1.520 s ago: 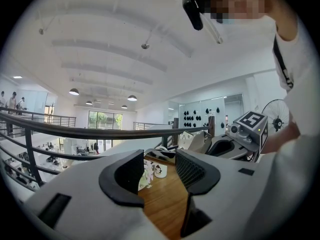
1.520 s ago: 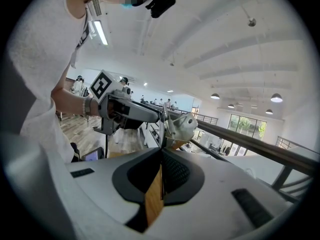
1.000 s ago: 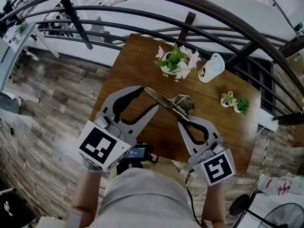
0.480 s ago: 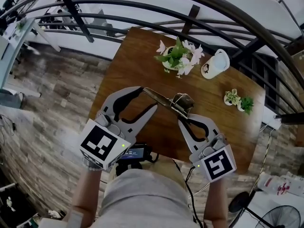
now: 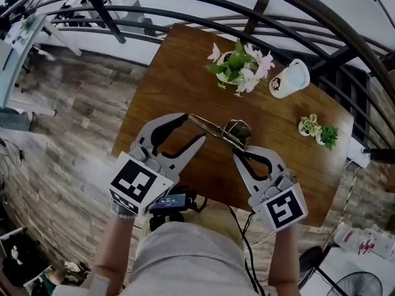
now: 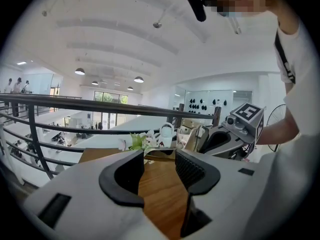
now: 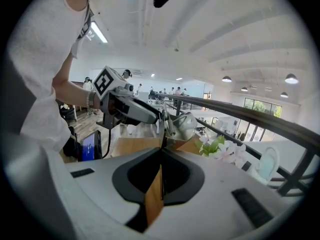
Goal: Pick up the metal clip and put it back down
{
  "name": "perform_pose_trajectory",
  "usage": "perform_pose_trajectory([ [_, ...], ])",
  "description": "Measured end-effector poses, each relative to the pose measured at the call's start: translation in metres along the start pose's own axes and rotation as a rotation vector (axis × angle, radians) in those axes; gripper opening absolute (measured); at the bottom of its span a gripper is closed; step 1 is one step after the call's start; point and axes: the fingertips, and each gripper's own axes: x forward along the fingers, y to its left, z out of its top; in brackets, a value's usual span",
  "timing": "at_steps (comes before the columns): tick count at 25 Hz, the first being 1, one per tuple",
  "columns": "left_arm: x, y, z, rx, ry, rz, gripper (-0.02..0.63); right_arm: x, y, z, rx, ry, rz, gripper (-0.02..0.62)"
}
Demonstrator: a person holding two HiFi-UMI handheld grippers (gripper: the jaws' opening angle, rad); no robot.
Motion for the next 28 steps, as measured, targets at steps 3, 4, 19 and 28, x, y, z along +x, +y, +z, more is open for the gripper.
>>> perform_pose_trajectory([
  [3, 0.008, 0.003, -0.008, -0.005, 0.013, 0.003, 0.202, 0.005, -0.003, -0.011, 0.011, 0.018, 0.018, 0.015],
  [4, 0.011, 0.004, -0.011, -0.006, 0.019, 0.004, 0.201, 0.007, -0.004, -0.015, 0.016, 0.021, 0.024, 0.015],
  [19, 0.059, 0.020, -0.074, -0.032, 0.165, 0.006, 0.201, 0.035, -0.026, -0.075, 0.063, 0.123, 0.125, 0.015],
  [28, 0.083, 0.028, -0.114, -0.076, 0.257, 0.014, 0.201, 0.053, -0.033, -0.110, 0.105, 0.179, 0.188, 0.015],
])
